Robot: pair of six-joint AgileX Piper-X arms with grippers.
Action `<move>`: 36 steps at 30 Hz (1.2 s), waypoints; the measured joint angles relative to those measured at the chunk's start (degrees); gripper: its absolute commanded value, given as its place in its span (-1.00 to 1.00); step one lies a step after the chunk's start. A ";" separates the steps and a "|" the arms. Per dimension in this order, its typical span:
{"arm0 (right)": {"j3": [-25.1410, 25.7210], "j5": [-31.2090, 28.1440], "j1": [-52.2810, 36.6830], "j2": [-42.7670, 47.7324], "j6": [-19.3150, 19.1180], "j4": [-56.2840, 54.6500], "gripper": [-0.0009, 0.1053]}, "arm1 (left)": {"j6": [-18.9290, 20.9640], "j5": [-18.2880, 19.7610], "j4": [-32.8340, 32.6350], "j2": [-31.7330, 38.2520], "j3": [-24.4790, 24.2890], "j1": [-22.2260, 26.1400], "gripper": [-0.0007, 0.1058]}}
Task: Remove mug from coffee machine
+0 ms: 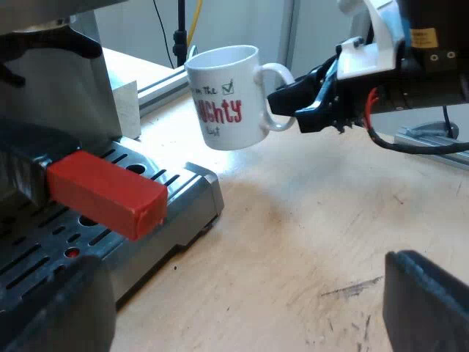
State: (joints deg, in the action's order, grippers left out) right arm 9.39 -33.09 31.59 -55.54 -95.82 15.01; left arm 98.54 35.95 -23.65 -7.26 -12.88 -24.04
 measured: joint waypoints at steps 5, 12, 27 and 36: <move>0.00 4.11 -0.56 -5.79 -2.66 7.08 -0.98 | 0.00 -0.10 0.00 -0.70 0.00 0.00 0.45; 0.11 4.22 -0.56 -15.51 -2.71 18.30 -0.98 | 0.00 -0.16 0.13 -3.01 0.06 0.00 0.45; 0.12 1.96 -0.56 -26.22 -3.01 28.93 -0.98 | 0.00 -0.16 0.13 -2.99 0.06 0.00 0.45; 0.12 1.60 -0.56 -26.19 -3.01 28.74 -0.90 | 0.00 -0.16 0.13 -2.99 0.06 0.00 0.45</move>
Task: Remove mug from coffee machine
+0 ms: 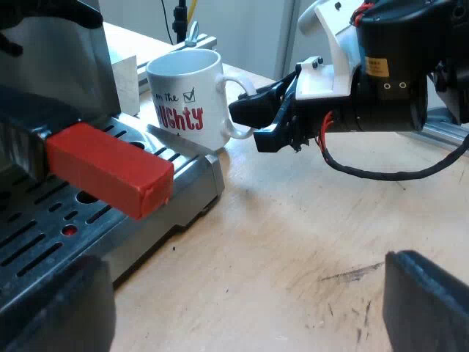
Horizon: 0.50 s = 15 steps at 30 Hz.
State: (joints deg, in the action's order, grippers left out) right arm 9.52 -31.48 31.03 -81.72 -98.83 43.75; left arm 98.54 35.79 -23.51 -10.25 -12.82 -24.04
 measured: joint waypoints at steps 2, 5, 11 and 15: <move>0.00 0.00 0.00 0.00 0.29 -0.44 -0.63 | 0.00 0.00 0.00 0.00 0.00 0.00 0.45; 0.00 0.60 0.00 0.00 0.29 -0.91 -0.21 | 0.00 0.00 0.00 0.00 0.00 0.00 0.45; 0.29 0.57 0.00 0.00 0.29 -2.37 -0.02 | 0.00 0.00 0.00 0.00 0.00 0.00 0.45; 0.29 0.57 0.00 0.26 0.29 -3.10 -0.02 | 0.00 0.00 0.00 0.00 0.00 0.00 0.45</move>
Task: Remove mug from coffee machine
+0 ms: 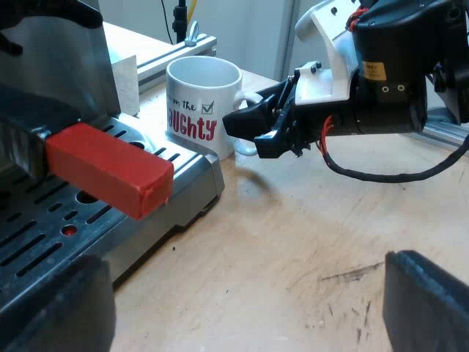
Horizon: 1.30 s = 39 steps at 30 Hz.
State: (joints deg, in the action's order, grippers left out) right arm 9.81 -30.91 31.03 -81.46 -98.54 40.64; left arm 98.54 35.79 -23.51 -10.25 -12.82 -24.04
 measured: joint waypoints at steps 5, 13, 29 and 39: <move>0.00 -0.17 1.19 4.60 0.09 -5.01 -0.02 | 0.00 0.00 0.00 0.00 0.00 0.00 0.45; 0.00 0.46 1.18 17.25 0.09 -20.59 -0.02 | 0.00 0.00 0.07 0.00 0.00 0.00 0.45; 5.01 6.26 1.18 44.53 2.56 -57.93 -0.02 | 0.00 -12.87 -3.01 0.00 -6.51 0.00 0.45; 17.52 10.58 1.18 49.51 3.94 -81.59 -0.02 | 0.50 -17.51 -15.33 0.11 -14.64 0.00 0.45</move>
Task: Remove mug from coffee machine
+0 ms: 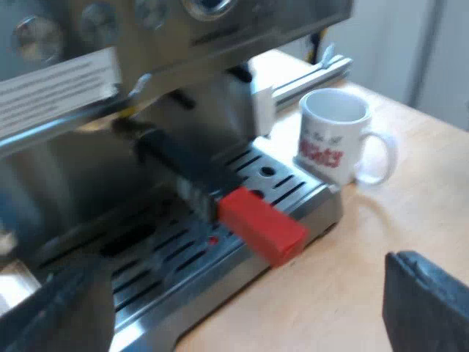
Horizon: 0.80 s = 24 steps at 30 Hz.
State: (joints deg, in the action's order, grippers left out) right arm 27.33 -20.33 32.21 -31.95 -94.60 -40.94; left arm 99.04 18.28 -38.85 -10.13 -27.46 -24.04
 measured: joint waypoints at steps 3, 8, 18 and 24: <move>4.98 3.36 0.00 0.00 0.21 -5.37 -0.02 | 1.64 -3.22 -4.32 0.13 -2.91 0.00 0.45; 12.01 7.14 0.00 0.00 2.56 -10.31 -0.02 | 6.50 -3.34 -7.43 -0.70 -6.22 0.00 0.45; 18.59 8.75 0.00 -5.06 2.93 -10.95 -0.02 | 8.17 -3.75 -7.83 -11.02 -12.54 1.47 0.45; 19.10 9.87 -0.65 -11.00 2.93 -10.71 -0.02 | 8.33 -1.63 -7.73 -15.54 -15.59 9.09 0.45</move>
State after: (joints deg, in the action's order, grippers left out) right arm 46.43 -10.46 31.56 -42.94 -91.68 -51.65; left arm 107.37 16.65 -46.57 -25.67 -43.05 -14.96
